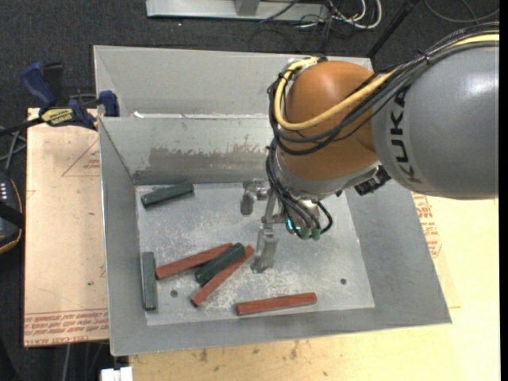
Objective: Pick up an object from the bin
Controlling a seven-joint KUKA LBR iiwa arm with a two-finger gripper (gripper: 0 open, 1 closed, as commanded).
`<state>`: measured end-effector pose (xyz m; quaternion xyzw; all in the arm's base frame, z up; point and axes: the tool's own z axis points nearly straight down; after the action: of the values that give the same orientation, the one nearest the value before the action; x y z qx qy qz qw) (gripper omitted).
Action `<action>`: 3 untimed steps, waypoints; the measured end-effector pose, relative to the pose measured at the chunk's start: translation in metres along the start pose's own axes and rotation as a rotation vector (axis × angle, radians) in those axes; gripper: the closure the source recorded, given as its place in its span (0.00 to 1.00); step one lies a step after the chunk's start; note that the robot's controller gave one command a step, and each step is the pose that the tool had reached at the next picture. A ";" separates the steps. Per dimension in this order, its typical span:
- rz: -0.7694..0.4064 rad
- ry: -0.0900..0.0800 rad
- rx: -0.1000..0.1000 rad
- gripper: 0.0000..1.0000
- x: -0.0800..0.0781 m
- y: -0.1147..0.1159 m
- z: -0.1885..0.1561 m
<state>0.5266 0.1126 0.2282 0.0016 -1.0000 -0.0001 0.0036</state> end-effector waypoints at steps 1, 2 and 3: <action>0.003 -0.008 -0.001 0.00 -0.002 -0.001 -0.004; -0.096 -0.012 -0.001 0.00 -0.010 0.002 0.059; -0.383 -0.008 0.000 0.00 -0.028 0.010 0.071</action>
Offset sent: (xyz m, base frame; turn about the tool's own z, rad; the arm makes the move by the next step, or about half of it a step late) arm 0.0193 0.0057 -0.1582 -0.2470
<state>0.5539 0.1222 0.1570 0.1920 -0.9814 -0.0007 -0.0004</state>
